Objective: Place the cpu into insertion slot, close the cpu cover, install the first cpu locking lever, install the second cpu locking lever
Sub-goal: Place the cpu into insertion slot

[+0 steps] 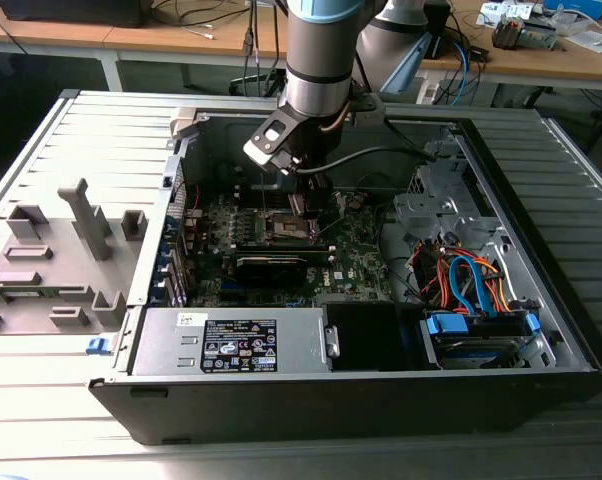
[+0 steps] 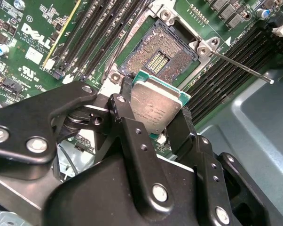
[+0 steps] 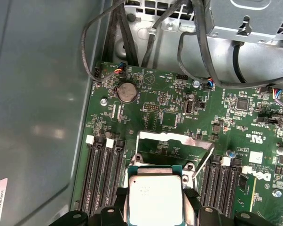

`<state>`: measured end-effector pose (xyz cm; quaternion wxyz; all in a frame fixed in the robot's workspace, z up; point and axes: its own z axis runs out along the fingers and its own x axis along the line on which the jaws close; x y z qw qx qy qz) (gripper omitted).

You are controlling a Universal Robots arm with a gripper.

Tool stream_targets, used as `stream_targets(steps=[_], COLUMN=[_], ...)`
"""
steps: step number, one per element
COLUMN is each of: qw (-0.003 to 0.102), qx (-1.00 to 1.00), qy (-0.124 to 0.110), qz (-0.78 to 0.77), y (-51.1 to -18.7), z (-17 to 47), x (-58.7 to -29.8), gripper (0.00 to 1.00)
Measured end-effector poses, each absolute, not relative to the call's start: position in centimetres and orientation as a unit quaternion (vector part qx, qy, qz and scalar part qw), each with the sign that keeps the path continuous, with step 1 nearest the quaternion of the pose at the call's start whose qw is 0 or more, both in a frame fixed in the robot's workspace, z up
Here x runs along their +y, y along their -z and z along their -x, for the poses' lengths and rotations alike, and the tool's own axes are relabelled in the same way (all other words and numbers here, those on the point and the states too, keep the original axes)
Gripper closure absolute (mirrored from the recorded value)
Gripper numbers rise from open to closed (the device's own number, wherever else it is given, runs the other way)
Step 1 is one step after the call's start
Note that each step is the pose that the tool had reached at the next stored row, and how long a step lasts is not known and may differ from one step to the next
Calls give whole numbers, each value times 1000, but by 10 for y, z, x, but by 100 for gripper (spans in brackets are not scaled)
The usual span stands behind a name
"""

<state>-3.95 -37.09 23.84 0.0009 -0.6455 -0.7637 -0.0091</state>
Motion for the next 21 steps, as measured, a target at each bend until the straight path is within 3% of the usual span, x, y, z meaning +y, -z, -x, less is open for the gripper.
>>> stream_targets(steps=[21], qw=[1], qx=[-750], qy=[9], qz=[661], y=[-238], z=[39], x=[-371], gripper=[45])
